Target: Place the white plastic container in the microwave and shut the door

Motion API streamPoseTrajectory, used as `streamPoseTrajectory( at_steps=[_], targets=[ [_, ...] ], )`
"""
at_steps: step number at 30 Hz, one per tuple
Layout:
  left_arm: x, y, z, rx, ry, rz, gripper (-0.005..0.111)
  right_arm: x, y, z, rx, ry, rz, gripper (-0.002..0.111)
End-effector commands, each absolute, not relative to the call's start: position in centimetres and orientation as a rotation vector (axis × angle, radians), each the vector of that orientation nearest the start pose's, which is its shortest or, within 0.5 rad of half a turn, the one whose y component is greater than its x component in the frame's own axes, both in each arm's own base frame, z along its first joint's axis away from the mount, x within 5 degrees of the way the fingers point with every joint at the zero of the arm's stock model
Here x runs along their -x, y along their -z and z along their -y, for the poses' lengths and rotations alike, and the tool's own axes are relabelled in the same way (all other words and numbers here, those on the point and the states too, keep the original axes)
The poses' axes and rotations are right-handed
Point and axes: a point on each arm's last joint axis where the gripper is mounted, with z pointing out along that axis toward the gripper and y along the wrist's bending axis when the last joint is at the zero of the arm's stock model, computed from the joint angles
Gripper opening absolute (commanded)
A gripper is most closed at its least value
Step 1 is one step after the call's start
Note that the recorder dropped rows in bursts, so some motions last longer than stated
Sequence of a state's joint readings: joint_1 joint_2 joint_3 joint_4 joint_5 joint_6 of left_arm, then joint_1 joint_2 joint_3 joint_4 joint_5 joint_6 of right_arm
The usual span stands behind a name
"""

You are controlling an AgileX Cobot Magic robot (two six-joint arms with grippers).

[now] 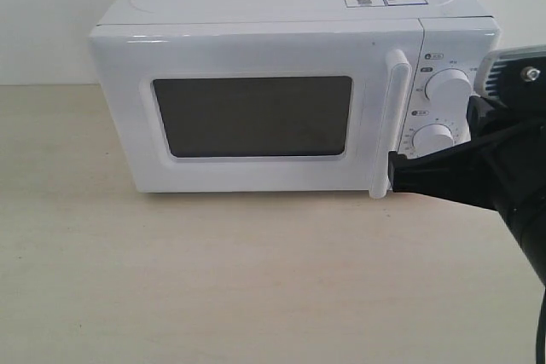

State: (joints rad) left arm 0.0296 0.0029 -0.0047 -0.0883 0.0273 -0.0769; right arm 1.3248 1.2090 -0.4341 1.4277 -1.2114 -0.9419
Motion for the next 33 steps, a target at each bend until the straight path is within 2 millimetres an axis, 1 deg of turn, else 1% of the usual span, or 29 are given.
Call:
streamPoseTrajectory(
  at_steps=[1, 3, 4, 33],
  targets=[
    [-5.6, -19.7, -0.1, 0.086, 0.051, -1.661, 0.004, -12.4, -24.9, -14.8, 0.146, -0.045, -1.676, 0.000],
    [-5.4, -18.4, 0.0, 0.037, 0.005, -1.806, 0.004, -12.4, -24.9, -14.8, 0.146, -0.045, -1.676, 0.000],
    [-5.4, -18.3, 0.0, 0.036, 0.003, -1.812, 0.004, -12.4, -24.9, -14.8, 0.146, -0.045, -1.676, 0.000],
    [-5.4, -18.4, 0.0, 0.039, 0.006, -1.801, 0.004, -12.4, -25.0, -14.8, 0.142, -0.049, -1.674, 0.000]
  ],
)
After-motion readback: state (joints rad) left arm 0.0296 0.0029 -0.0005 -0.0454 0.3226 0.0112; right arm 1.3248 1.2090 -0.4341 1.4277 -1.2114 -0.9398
